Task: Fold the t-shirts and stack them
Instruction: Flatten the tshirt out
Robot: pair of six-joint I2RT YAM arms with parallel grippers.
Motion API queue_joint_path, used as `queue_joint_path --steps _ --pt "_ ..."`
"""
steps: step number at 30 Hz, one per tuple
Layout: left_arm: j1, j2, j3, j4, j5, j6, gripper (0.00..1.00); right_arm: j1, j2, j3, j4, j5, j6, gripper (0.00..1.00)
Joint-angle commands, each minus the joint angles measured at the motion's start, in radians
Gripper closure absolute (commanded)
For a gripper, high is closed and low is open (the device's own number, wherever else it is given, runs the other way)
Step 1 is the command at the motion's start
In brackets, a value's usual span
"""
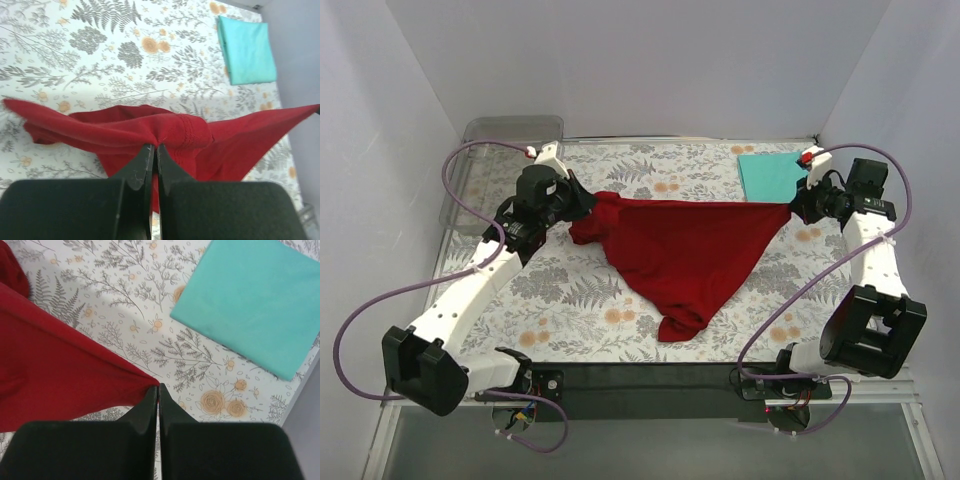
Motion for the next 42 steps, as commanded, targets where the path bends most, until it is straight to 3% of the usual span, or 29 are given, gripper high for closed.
queue_joint_path --steps 1,6,9,15,20,21,22,24,25,26,29,35,39,42 --pt "0.035 -0.062 -0.018 0.017 0.075 -0.114 1.0 -0.006 -0.035 0.072 -0.017 -0.091 0.008 0.99" --pt "0.049 -0.136 -0.125 0.074 0.162 -0.208 1.0 -0.004 -0.064 0.081 -0.072 -0.227 -0.036 0.99" --pt "0.049 -0.154 -0.217 0.086 0.216 -0.214 1.0 -0.001 -0.076 0.045 -0.128 -0.266 -0.146 0.99" --pt "0.049 -0.205 -0.43 0.092 0.505 -0.22 1.0 0.001 -0.154 -0.135 -0.25 -0.178 -0.401 0.99" --pt "0.046 -0.26 -0.607 -0.01 0.604 -0.259 1.0 0.001 -0.24 -0.312 -0.258 -0.088 -0.523 0.99" --pt "0.037 -0.274 -0.613 -0.044 0.602 -0.277 0.96 0.001 -0.248 -0.328 -0.255 -0.083 -0.524 0.99" --pt "0.038 -0.279 -0.613 -0.065 0.593 -0.286 0.75 0.001 -0.252 -0.343 -0.255 -0.079 -0.526 0.99" --pt "0.034 -0.301 -0.569 -0.134 0.557 -0.277 0.54 0.001 -0.255 -0.366 -0.255 -0.08 -0.52 0.99" --pt "0.032 -0.314 -0.54 -0.191 0.485 -0.273 0.39 0.001 -0.251 -0.371 -0.254 -0.083 -0.517 0.99" --pt "0.032 -0.329 -0.517 -0.204 0.452 -0.265 0.34 0.001 -0.249 -0.374 -0.254 -0.086 -0.508 0.99" --pt "0.032 -0.331 -0.411 -0.242 0.342 -0.213 0.3 0.001 -0.234 -0.37 -0.251 -0.109 -0.485 0.99" --pt "0.032 -0.098 -0.267 -0.218 0.237 0.032 0.3 0.001 -0.187 -0.336 -0.244 -0.161 -0.437 0.99" --pt "0.032 0.019 -0.228 -0.153 0.419 0.262 0.36 0.001 -0.157 -0.32 -0.243 -0.177 -0.414 0.99" --pt "0.021 0.057 -0.23 -0.096 0.541 0.446 0.35 0.001 -0.14 -0.319 -0.241 -0.181 -0.412 0.99"
